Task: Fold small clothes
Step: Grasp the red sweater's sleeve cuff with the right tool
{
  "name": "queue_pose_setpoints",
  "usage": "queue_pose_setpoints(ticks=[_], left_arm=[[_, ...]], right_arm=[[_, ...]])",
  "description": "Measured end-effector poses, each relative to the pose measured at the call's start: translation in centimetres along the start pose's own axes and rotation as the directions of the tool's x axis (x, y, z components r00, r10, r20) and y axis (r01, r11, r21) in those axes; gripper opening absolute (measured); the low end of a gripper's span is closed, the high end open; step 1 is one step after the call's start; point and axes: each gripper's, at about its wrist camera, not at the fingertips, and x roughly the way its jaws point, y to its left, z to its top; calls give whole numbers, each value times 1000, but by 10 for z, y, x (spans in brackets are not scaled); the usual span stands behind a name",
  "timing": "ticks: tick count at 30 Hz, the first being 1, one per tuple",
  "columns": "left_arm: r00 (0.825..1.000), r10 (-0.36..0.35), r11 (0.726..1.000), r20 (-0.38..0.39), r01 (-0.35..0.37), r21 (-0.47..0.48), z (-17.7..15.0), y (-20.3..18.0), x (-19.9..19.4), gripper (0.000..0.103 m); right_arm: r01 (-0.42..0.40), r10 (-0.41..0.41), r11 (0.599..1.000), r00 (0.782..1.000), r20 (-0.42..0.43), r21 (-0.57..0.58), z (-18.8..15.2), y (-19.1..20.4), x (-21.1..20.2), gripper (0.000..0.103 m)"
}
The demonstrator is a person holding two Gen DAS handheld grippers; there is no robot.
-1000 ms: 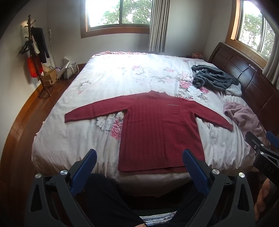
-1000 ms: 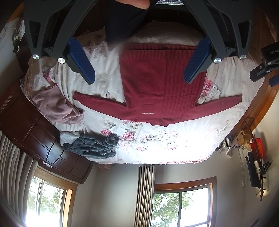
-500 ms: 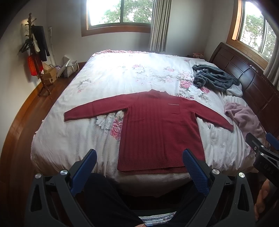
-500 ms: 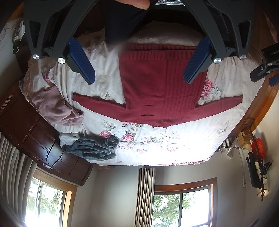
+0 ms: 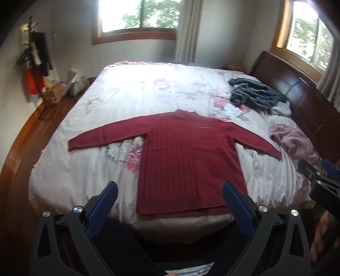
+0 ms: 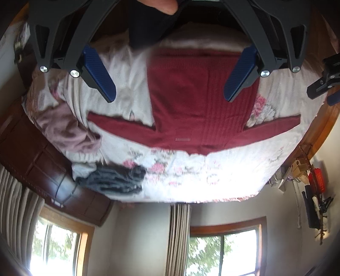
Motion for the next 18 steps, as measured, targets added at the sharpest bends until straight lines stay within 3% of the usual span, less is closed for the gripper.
queue_pose_setpoints(ticks=[1,3,6,9,11,12,13,16,18], left_arm=[[1000,-30,999,-7,31,27,1,-1,9,99],[999,-35,999,-27,36,36,3,0,24,99],[994,-83,997,-75,82,-12,7,8,47,99],[984,-162,985,-74,156,-81,11,15,62,99],[985,-156,984,-72,149,-95,14,19,69,99],[985,-159,983,-74,151,-105,15,20,75,99],[983,-167,981,-78,157,-118,16,21,79,99],[963,-252,954,-97,230,-194,20,28,100,99],[959,-269,941,-88,242,-238,22,35,109,99]], right_arm=[[-19,20,1000,1000,18,-21,-3,-3,8,100],[-14,13,1000,1000,-25,-19,-7,-17,38,100],[-38,47,996,991,-127,78,-12,-54,89,100],[-33,75,972,982,-173,233,-22,-105,140,99],[-33,113,938,971,-212,346,-33,-139,171,80],[-35,148,908,959,-241,417,-40,-158,189,61],[-45,205,858,943,-261,512,-51,-183,214,54],[-43,300,733,916,-267,679,-75,-231,260,55],[-40,345,634,909,-236,772,-93,-263,291,53]])
